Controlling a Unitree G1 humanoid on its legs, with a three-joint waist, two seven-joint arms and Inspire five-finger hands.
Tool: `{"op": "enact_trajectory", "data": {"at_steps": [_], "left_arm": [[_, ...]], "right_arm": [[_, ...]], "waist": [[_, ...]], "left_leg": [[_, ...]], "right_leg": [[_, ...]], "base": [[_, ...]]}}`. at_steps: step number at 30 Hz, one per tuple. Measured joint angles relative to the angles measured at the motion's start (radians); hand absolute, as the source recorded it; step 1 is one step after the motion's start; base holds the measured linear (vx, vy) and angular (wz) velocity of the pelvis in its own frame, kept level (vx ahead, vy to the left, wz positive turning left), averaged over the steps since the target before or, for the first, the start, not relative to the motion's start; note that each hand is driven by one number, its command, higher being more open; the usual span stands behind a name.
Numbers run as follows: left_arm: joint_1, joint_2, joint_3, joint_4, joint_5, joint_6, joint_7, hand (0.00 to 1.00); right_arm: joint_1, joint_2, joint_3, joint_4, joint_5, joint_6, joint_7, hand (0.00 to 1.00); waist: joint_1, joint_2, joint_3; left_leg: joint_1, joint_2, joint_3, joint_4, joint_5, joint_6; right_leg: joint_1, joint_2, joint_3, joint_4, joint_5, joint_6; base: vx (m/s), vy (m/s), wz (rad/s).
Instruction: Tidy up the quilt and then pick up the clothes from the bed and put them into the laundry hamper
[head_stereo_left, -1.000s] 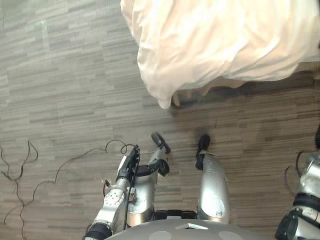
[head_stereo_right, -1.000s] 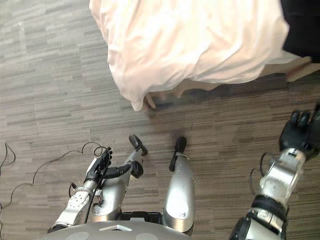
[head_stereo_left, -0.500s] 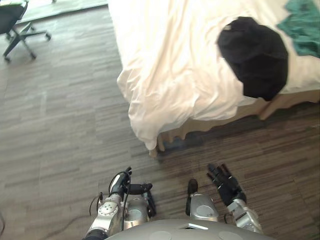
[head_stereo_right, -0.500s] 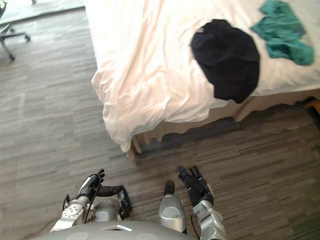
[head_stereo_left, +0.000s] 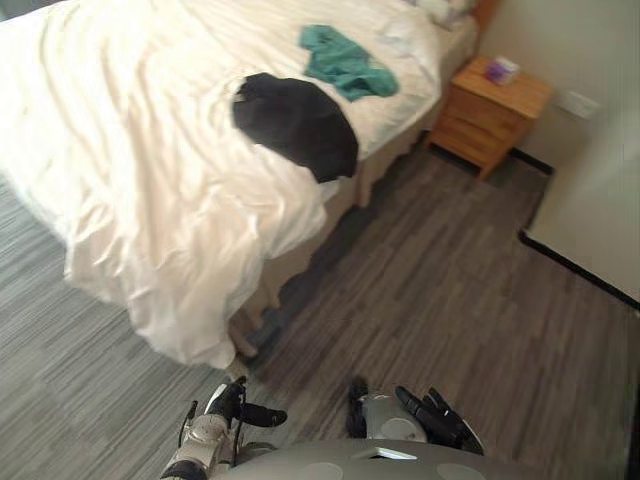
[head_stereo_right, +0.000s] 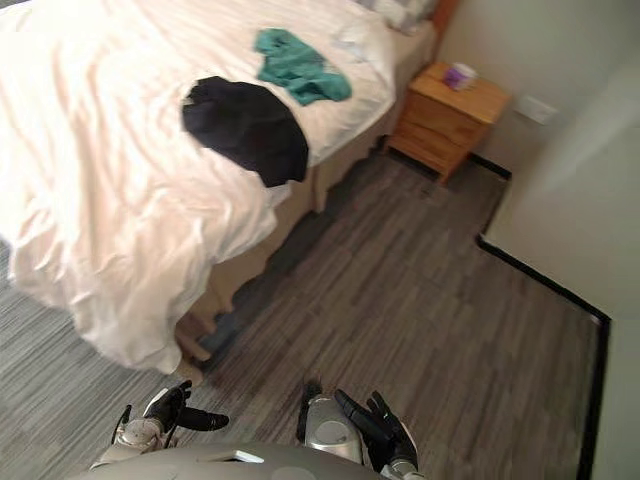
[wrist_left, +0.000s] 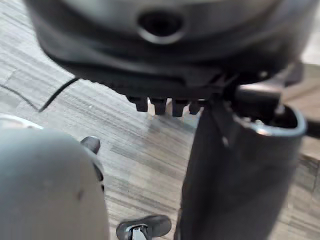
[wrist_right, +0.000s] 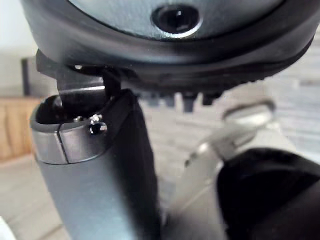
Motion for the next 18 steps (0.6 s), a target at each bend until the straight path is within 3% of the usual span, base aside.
{"op": "enact_trajectory", "data": {"at_steps": [1, 2, 3, 4, 6, 7, 8, 9, 14, 16, 17, 18], "left_arm": [[-0.012, -0.01, -0.013, 0.0, -0.003, 0.002, 0.001, 1.0], [-0.02, -0.02, -0.018, 0.0, -0.003, -0.001, 0.0, 1.0], [-0.017, -0.042, -0.013, 0.001, -0.013, -0.011, -0.004, 1.0], [-0.018, -0.041, -0.011, 0.002, -0.02, -0.003, -0.001, 1.0], [-0.005, -0.045, -0.021, -0.005, -0.033, -0.005, 0.002, 1.0], [0.0, -0.036, -0.015, 0.003, -0.063, 0.0, 0.005, 1.0], [0.0, -0.041, -0.015, 0.007, -0.071, 0.01, 0.005, 1.0], [0.008, -0.049, -0.016, 0.011, -0.083, 0.017, 0.002, 1.0], [0.005, -0.072, -0.015, 0.014, -0.089, 0.011, 0.004, 1.0], [0.006, -0.077, -0.004, 0.013, -0.128, 0.004, 0.004, 1.0], [0.01, -0.082, 0.003, 0.013, -0.135, -0.007, 0.005, 1.0], [0.017, -0.091, 0.008, 0.01, -0.162, -0.02, 0.006, 1.0]], "right_arm": [[-0.01, -0.008, 0.017, 0.01, 0.001, -0.008, 0.001, 1.0], [-0.024, -0.019, 0.014, 0.018, 0.001, -0.007, 0.001, 1.0], [-0.057, -0.034, 0.003, 0.04, -0.003, -0.003, -0.002, 1.0], [-0.072, -0.02, -0.005, 0.055, -0.003, 0.009, -0.004, 1.0], [-0.063, -0.005, -0.031, 0.057, -0.002, 0.01, -0.004, 1.0], [-0.067, -0.007, -0.021, 0.056, -0.013, 0.011, -0.005, 1.0], [-0.068, -0.009, -0.018, 0.054, -0.023, 0.011, -0.004, 1.0], [-0.062, -0.01, -0.016, 0.055, -0.038, 0.011, -0.006, 1.0], [-0.061, -0.009, 0.002, 0.057, -0.041, 0.017, -0.008, 1.0], [-0.059, -0.012, 0.004, 0.058, -0.067, 0.032, -0.017, 1.0], [-0.064, -0.028, 0.006, 0.061, -0.08, 0.038, -0.019, 1.0], [-0.079, -0.046, 0.012, 0.071, -0.081, 0.039, -0.02, 1.0]], "waist": [[-0.002, -0.002, -0.004], [0.001, 0.017, -0.003], [0.014, 0.061, -0.012], [0.004, 0.073, -0.012], [-0.003, 0.083, -0.017], [0.003, 0.077, -0.018], [-0.003, 0.089, -0.017], [-0.002, 0.087, -0.017], [-0.004, 0.064, -0.016], [-0.001, 0.056, -0.009], [0.008, 0.054, -0.003], [0.024, 0.072, -0.005]], "left_leg": [[-0.032, -0.044, -0.078, -0.016, -0.043, 0.015], [-0.047, -0.074, -0.114, -0.054, -0.033, 0.024], [-0.051, -0.059, -0.052, -0.106, 0.003, 0.033], [-0.043, -0.053, -0.009, -0.109, 0.007, 0.038], [-0.019, -0.039, 0.05, -0.102, 0.01, 0.03], [-0.017, -0.03, 0.082, -0.082, 0.006, 0.021], [-0.018, -0.016, 0.085, -0.074, 0.006, 0.015], [-0.012, -0.004, 0.089, -0.063, 0.007, 0.006], [0.001, 0.056, 0.116, 0.049, 0.008, -0.01], [-0.017, 0.075, 0.026, 0.158, 0.001, 0.002], [-0.028, 0.028, -0.15, 0.162, -0.044, -0.008], [-0.033, -0.049, -0.346, 0.112, -0.074, -0.02]], "right_leg": [[0.004, 0.0, 0.036, -0.059, 0.036, 0.013], [0.005, 0.017, 0.064, -0.111, 0.078, 0.018], [-0.003, 0.041, 0.045, -0.129, 0.067, 0.009], [-0.017, 0.009, -0.058, 0.045, -0.085, 0.001], [0.04, -0.011, -0.136, 0.098, -0.175, 0.019], [0.083, 0.023, -0.114, -0.014, -0.154, 0.038], [0.102, 0.049, -0.101, -0.063, -0.12, 0.044], [0.139, 0.088, -0.076, -0.148, -0.079, 0.032], [0.189, 0.14, 0.013, -0.246, -0.043, 0.017], [0.209, 0.14, 0.063, -0.242, -0.043, 0.015], [0.211, 0.138, 0.106, -0.232, -0.044, 0.012], [0.196, 0.138, 0.171, -0.219, -0.044, 0.014]], "base": [[-0.02, -0.059, -1.08], [-0.1, 0.004, -1.46], [-0.07, 0.062, -1.45], [-0.04, 0.053, -1.33], [0.08, -0.048, -1.03], [0.08, -0.144, -1.03], [0.04, -0.18, -0.83], [0.03, -0.148, -0.54], [-0.03, -0.095, -0.54], [-0.03, -0.031, -0.69], [-0.03, 0.051, -1.18], [-0.04, 0.076, -1.37]]}}
